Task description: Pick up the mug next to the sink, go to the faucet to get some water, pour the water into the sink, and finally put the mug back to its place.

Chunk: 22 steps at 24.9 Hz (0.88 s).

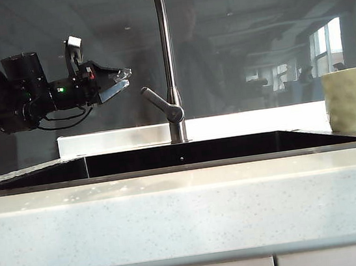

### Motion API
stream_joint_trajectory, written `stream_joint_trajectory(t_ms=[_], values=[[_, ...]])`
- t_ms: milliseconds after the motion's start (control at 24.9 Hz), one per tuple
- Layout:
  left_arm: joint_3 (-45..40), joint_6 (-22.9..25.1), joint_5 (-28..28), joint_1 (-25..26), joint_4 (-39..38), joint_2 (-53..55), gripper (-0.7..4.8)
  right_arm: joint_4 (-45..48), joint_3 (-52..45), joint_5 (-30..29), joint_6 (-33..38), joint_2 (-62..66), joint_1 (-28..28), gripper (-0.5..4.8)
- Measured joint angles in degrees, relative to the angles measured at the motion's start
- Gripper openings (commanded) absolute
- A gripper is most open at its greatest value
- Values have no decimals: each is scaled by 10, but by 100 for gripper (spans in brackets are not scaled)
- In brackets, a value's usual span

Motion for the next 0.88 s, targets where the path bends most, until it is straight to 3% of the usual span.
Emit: stream_joint_trajectory(t_ms=[40,80,201,361,482,562,722,883], values=[[0,-10,0,1,1,0,24,0,-6,1,5,-9,3,122],[0,-19,2,2,3,0,-2,-1,-10,0,8,-18,6,121],[0,-48,11,5,26,0,-5,-2,-27,-1,12,-57,22,103],[0,-130,7,13,101,-1,-3,-1,-30,-2,14,-103,47,-9],[-5,-229,-46,35,194,-19,-1,-1,-30,-3,21,-146,68,-8],[-24,-248,-56,48,201,-54,-1,-11,-30,-10,38,-175,75,-9],[-90,-223,-59,51,192,-140,-1,-63,-30,-60,43,-216,89,-9],[-186,-136,-90,55,126,-244,-1,-103,-30,-88,43,-253,99,-9]])
